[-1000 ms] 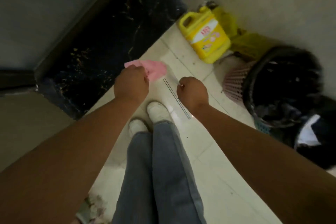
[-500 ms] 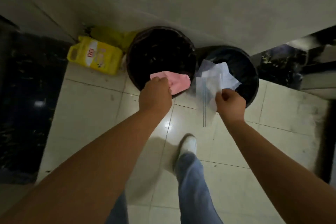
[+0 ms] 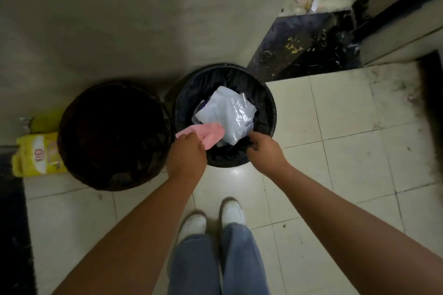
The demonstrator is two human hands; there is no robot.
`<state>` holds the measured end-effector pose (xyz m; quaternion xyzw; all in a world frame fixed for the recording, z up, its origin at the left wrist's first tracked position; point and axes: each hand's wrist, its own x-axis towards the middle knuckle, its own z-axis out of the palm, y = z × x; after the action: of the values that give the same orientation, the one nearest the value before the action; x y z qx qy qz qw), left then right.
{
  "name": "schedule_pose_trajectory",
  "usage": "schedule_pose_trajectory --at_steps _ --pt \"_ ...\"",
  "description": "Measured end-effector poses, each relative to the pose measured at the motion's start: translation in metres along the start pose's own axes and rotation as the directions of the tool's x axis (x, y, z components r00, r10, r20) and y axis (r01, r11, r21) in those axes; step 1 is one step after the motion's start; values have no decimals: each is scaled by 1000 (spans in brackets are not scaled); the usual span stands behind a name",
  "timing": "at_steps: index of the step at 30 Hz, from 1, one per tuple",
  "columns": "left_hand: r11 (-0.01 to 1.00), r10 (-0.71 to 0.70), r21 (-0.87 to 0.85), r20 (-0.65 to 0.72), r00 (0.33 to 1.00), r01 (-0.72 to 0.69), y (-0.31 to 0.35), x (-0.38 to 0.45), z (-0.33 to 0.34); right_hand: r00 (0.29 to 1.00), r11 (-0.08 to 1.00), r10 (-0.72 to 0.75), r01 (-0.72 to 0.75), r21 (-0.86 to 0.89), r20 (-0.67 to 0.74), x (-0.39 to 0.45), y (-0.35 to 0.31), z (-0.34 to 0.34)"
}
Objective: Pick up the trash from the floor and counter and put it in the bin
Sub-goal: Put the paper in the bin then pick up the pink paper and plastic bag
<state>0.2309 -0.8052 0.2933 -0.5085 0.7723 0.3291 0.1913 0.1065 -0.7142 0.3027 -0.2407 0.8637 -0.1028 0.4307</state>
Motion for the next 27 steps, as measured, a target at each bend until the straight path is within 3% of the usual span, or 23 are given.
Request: schedule_pose_trajectory --at_steps 3,8,10,14,18,21,27 --pt "1000 30 -9 40 999 -29 17 15 5 998 998 -45 42 -50 -54 -12 14 -20" --pt "966 154 188 147 977 -180 36 0 -12 990 954 -94 60 -294 -101 -35 25 -53" --pt "905 261 304 155 953 -298 50 -10 -35 988 944 -88 43 -327 -124 -49 18 -69" --pt "679 499 565 114 859 -469 110 -33 -95 965 948 -81 -3 -317 -250 -88 0 -116" --pt "533 680 603 111 724 -593 202 -92 -149 879 973 -17 -95 -209 -476 -149 -4 -191" --pt "403 827 623 65 558 -670 274 -152 -176 774 982 46 -152 -115 -631 -211 8 -253" --pt "91 951 629 175 254 -772 407 -295 -167 503 951 236 -297 90 -831 -359 81 -350"
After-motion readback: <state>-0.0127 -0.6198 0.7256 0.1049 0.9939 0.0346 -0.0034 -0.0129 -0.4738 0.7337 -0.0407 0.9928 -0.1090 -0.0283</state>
